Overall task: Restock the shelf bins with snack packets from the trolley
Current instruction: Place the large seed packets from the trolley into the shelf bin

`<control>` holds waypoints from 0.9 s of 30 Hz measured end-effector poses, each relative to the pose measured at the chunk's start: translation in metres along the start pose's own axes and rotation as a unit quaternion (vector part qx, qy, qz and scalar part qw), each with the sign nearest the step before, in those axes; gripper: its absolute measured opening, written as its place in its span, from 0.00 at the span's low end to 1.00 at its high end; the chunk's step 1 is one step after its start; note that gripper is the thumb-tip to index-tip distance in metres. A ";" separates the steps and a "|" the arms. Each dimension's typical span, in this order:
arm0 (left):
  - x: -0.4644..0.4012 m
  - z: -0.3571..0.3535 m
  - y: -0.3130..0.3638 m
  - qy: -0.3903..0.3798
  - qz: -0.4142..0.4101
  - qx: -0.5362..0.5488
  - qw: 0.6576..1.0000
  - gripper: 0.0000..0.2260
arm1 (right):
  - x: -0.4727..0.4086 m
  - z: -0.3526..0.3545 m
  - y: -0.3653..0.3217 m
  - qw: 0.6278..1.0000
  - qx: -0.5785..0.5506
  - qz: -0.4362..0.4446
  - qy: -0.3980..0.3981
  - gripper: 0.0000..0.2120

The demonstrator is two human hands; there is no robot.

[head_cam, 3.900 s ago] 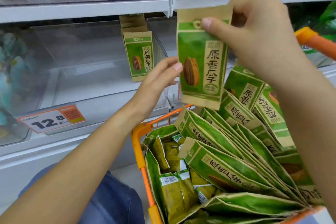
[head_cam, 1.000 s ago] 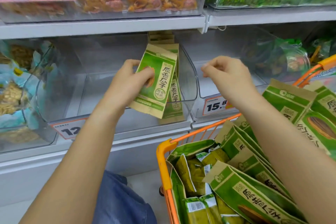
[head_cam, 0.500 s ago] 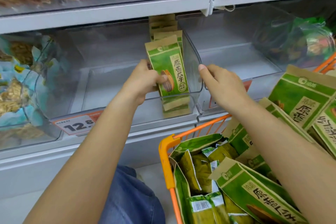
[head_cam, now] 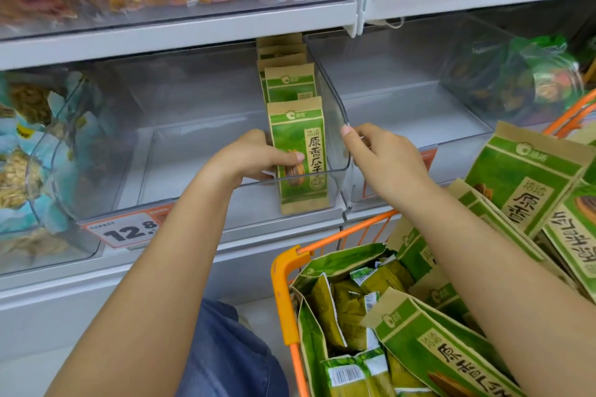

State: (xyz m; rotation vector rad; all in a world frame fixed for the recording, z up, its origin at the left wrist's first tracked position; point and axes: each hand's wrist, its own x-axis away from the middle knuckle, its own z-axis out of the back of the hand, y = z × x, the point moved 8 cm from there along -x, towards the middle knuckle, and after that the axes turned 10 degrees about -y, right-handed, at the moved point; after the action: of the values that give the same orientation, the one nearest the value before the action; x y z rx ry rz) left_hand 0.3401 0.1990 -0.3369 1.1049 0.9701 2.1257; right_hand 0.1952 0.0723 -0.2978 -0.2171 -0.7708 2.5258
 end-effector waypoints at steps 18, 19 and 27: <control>-0.014 0.018 0.016 0.182 -0.050 -0.078 0.979 0.30 | -0.001 0.000 0.000 1.000 0.004 -0.007 0.003 0.18; -0.016 0.020 0.019 0.193 -0.054 -0.077 0.977 0.29 | 0.000 0.000 0.000 1.000 0.006 -0.007 0.003 0.19; -0.013 0.023 0.033 0.256 -0.077 -0.097 0.959 0.31 | -0.001 -0.001 0.001 1.000 0.001 -0.004 0.003 0.18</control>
State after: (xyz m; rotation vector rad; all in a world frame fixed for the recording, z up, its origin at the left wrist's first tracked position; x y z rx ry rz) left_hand 0.3618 0.1778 -0.3077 0.3691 0.9993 2.3609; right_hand 0.1963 0.0712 -0.2991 -0.2189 -0.7658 2.5169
